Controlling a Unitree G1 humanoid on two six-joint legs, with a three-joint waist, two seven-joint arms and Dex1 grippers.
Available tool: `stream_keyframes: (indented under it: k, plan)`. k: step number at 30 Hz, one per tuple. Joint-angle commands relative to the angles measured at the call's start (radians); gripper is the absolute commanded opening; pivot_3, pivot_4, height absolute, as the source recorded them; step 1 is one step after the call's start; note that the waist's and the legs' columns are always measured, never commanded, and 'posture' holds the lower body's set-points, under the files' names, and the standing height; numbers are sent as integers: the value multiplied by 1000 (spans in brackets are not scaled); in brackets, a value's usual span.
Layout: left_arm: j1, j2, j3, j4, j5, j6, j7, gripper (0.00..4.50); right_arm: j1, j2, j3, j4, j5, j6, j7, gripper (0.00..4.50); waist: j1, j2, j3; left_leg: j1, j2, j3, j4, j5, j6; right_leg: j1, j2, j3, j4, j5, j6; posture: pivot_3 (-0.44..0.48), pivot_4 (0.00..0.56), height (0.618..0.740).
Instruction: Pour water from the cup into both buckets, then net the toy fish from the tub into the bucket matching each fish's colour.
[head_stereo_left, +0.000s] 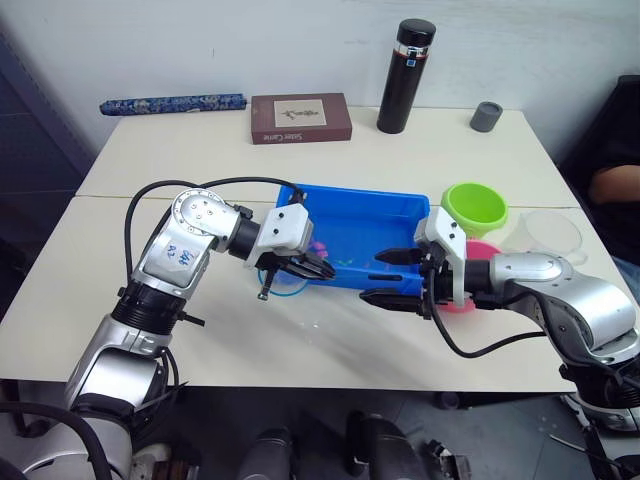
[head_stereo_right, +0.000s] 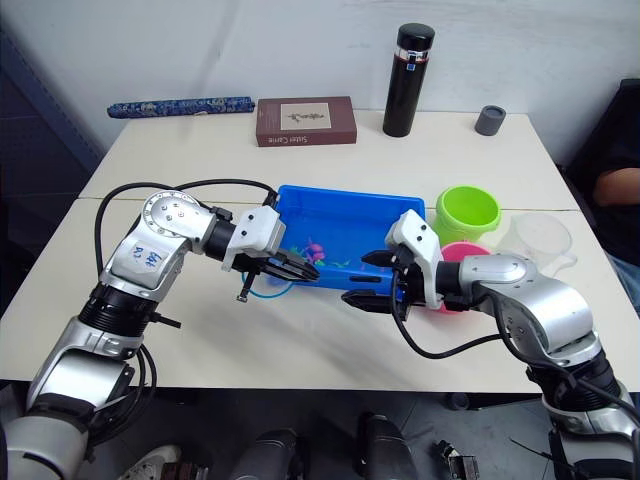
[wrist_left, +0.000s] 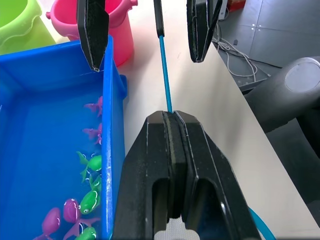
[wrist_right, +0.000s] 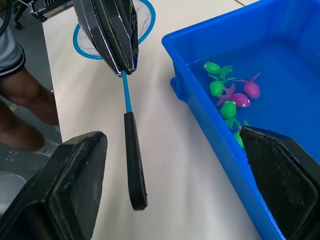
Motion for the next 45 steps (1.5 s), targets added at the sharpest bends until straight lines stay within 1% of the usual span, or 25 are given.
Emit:
stream_keyframes:
  k: [1,8,9,10,12,14,15,19,29,34,37,42,44,45]
  plan:
    - [-13,-5,0,-6,1,-4,-5,67,-11,-9,-49,-35,13,-7,8,4500,0,0,0,0,0,0,0,0,0,0,0,0,0,0,0,0,150,740]
    - [-12,-6,-2,-3,-1,0,-6,67,-6,-6,-58,-44,15,-3,9,4500,0,0,0,0,0,0,0,0,0,0,0,0,0,0,0,0,150,740]
    - [-15,-6,-2,-3,-2,2,-6,0,-5,-6,-60,-46,16,-3,9,4078,0,0,0,0,0,0,0,0,0,0,0,0,0,0,0,0,150,740]
    - [-17,-7,-2,-2,-2,3,-6,0,-3,-6,-61,-47,17,-3,9,3959,0,0,0,0,0,0,0,0,0,0,0,0,0,0,0,0,150,740]
    - [-22,-7,-1,-1,-3,5,-6,0,1,-7,-64,-53,22,-3,12,3333,0,0,0,0,0,0,0,0,0,0,0,0,0,0,0,0,150,740]
    - [-24,-7,0,0,-4,6,-6,0,5,-8,-66,-58,26,-1,14,2237,0,0,0,0,0,0,0,0,0,0,0,0,0,0,0,0,150,740]
    - [-24,-7,0,1,-3,6,-6,0,6,-9,-67,-60,27,0,16,1929,0,0,0,0,0,0,0,0,0,0,0,0,0,0,0,0,150,740]
    - [-27,-5,0,6,-3,1,-6,0,11,-14,-69,-70,33,4,24,33,1,0,0,0,0,0,0,0,0,0,0,0,0,0,0,0,150,740]
    - [-41,-5,-1,48,9,-22,-12,0,13,-32,-79,-91,52,16,41,33,1,0,0,0,0,0,0,0,0,0,0,0,0,0,0,0,150,740]
    - [-54,-3,-8,49,-6,72,-27,0,16,-36,-83,-101,63,19,40,33,1,0,0,0,0,0,0,0,0,0,0,0,0,0,0,0,150,740]
    - [-60,-9,7,57,7,48,-4,1043,18,-40,-88,-101,63,18,43,0,1,0,0,0,0,0,0,0,0,0,0,0,0,0,0,0,150,740]
    - [-73,0,41,43,-28,82,-3,3301,22,-46,-94,-101,60,18,48,0,1,0,0,0,0,0,0,0,0,0,0,0,0,0,0,0,150,740]
    - [-102,13,89,38,-61,126,8,4211,24,-50,-95,-100,57,15,52,0,1,0,0,0,0,0,0,0,0,0,0,0,0,0,0,0,150,740]
    - [-118,19,112,34,-79,153,13,4444,25,-52,-95,-99,56,13,55,0,1,0,0,0,0,0,0,0,0,0,0,0,0,0,0,0,150,740]
